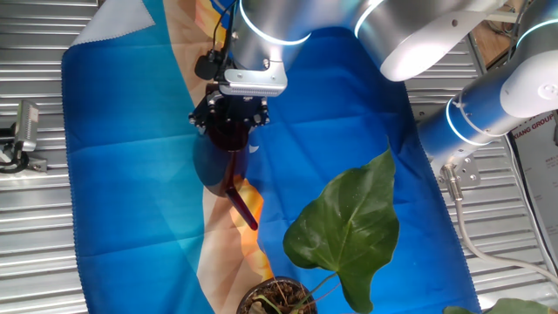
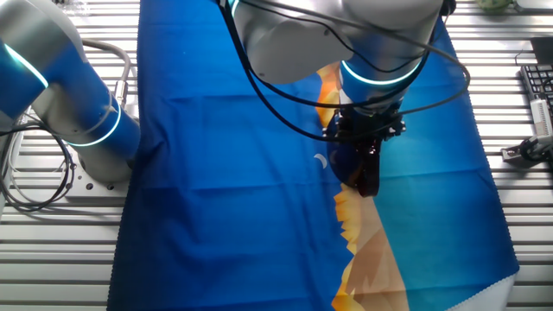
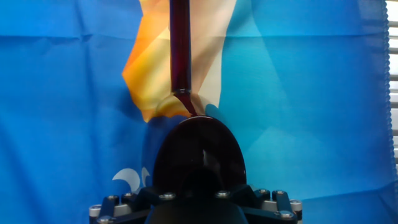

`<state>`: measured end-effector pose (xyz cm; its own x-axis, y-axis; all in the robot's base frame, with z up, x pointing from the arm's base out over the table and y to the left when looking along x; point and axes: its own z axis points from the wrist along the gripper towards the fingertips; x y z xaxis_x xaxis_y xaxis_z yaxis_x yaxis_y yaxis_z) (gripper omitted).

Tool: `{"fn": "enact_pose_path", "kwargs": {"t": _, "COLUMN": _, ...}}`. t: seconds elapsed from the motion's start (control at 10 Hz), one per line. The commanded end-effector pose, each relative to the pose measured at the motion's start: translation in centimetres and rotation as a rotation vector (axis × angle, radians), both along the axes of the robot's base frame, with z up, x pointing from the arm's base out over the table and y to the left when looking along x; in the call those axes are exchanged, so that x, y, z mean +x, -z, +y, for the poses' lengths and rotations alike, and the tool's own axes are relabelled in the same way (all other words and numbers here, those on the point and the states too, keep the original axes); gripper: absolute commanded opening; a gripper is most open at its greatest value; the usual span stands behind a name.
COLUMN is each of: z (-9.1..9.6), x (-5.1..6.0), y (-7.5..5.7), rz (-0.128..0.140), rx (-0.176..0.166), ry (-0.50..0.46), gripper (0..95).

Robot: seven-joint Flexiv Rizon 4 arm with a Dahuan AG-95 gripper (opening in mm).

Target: Water the plant

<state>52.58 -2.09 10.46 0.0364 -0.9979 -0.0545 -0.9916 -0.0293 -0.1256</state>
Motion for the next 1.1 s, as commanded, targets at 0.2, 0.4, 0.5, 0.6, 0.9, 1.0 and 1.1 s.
{"fn": "enact_pose_path", "kwargs": {"t": 0.2, "z": -0.01, "x": 0.04, "y": -0.15, "rz": 0.0, "rx": 0.001, "ry": 0.001, "gripper": 0.0}}
{"fn": "enact_pose_path", "kwargs": {"t": 0.4, "z": -0.01, "x": 0.03, "y": -0.21, "rz": 0.001, "rx": 0.003, "ry": 0.003, "gripper": 0.0}}
{"fn": "enact_pose_path", "kwargs": {"t": 0.5, "z": -0.01, "x": 0.03, "y": -0.28, "rz": 0.001, "rx": 0.001, "ry": 0.004, "gripper": 0.0}}
{"fn": "enact_pose_path", "kwargs": {"t": 0.6, "z": 0.0, "x": 0.03, "y": -0.37, "rz": 0.001, "rx": -0.001, "ry": 0.005, "gripper": 0.0}}
{"fn": "enact_pose_path", "kwargs": {"t": 0.9, "z": 0.0, "x": 0.02, "y": -0.48, "rz": 0.003, "rx": -0.002, "ry": 0.008, "gripper": 0.0}}
{"fn": "enact_pose_path", "kwargs": {"t": 1.0, "z": 0.0, "x": 0.02, "y": -0.49, "rz": 0.003, "rx": -0.002, "ry": 0.009, "gripper": 0.0}}
{"fn": "enact_pose_path", "kwargs": {"t": 1.1, "z": 0.0, "x": 0.02, "y": -0.5, "rz": 0.004, "rx": -0.003, "ry": 0.009, "gripper": 0.0}}
